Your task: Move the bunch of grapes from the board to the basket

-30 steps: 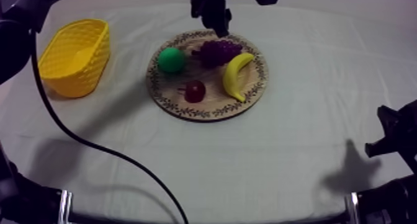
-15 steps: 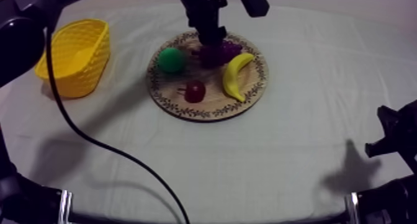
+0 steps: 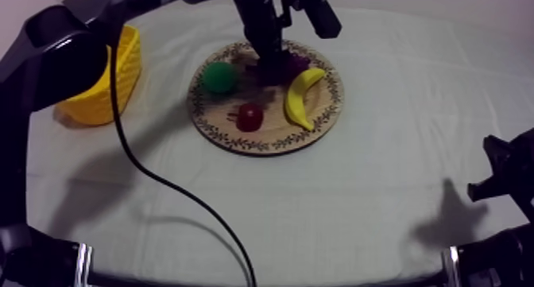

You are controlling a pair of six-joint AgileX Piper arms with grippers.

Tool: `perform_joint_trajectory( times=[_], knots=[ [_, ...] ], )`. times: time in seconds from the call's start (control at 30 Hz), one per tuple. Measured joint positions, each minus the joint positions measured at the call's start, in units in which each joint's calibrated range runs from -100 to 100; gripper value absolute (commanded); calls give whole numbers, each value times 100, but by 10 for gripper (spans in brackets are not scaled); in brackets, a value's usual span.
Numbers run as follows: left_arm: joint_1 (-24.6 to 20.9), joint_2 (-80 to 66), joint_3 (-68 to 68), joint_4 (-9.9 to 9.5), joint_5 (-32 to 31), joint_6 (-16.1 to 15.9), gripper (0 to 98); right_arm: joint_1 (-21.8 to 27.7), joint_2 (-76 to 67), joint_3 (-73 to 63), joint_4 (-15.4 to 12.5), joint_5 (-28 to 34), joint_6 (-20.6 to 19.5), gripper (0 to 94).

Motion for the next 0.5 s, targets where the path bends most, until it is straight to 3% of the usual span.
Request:
perform_joint_trajectory(
  times=[0.5],
  knots=[
    [8, 1015, -1218, 14, 837, 24, 844, 0, 0, 0, 0, 0, 0, 3]
  ],
)
